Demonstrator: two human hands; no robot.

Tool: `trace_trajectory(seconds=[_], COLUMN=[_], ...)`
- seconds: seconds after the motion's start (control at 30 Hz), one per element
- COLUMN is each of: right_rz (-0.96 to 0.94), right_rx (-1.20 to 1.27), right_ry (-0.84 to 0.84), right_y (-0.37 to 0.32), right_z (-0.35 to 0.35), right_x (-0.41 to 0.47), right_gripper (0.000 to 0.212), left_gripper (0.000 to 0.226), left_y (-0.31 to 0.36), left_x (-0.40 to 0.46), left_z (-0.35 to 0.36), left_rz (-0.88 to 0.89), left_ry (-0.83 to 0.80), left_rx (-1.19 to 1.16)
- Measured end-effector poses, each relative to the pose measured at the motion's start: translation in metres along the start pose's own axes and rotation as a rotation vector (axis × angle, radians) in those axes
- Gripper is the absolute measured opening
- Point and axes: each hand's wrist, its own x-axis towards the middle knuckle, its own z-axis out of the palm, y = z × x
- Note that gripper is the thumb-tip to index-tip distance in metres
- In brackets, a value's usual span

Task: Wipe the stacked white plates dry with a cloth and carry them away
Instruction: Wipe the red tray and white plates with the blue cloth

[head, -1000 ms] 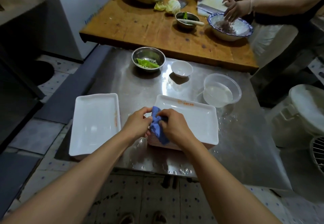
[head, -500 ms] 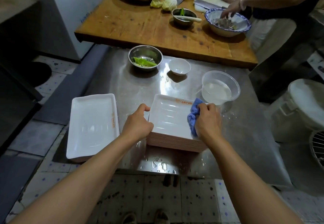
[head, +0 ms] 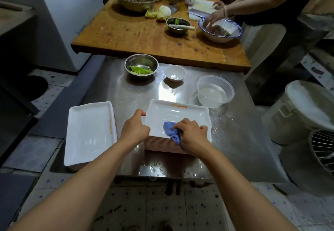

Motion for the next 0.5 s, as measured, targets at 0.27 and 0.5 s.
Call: trace_trajectory(seconds=[0.27, 0.5], right_rz=[-0.020, 0.096], right_rx=[-0.338, -0.121], right_ry=[0.154, 0.324], right_y=[0.043, 0.056], right_z=[-0.018, -0.026], right_x=[-0.039, -0.057], right_gripper=[0.025, 0.017], left_gripper=[0.042, 0.040], left_y=[0.006, 0.016], left_x=[-0.005, -0.023], left_z=[0.002, 0.007], left_rz=[-0.003, 0.056], left_ry=[0.037, 0.206], left_rx=[0.040, 0.328])
